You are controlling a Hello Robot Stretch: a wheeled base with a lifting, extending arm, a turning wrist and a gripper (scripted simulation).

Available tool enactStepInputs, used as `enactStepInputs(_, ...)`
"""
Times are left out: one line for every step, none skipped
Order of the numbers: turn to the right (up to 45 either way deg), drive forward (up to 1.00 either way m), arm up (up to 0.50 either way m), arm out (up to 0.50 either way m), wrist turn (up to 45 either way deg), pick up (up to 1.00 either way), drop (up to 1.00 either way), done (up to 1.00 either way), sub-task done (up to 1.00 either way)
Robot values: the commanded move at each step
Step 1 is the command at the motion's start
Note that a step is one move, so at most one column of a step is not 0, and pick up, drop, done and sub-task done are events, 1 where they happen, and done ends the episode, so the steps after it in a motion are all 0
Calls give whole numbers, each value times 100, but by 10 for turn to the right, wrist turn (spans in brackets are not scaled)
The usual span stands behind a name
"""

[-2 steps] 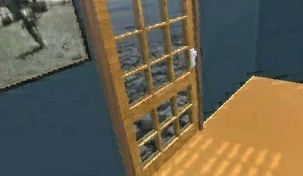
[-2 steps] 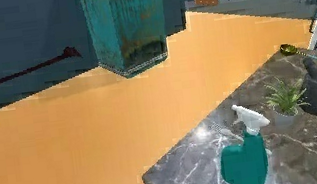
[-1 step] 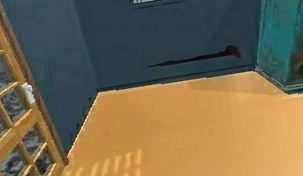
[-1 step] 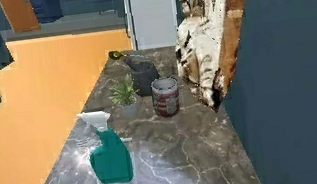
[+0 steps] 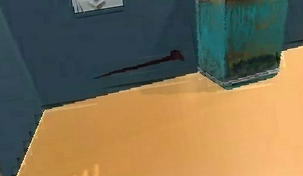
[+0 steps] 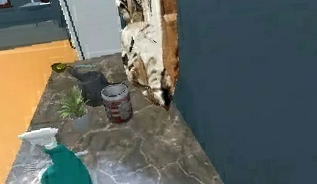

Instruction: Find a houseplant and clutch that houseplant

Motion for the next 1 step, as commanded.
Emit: enactStepInputs(-450,0,0,0,0,0,0,0,0)
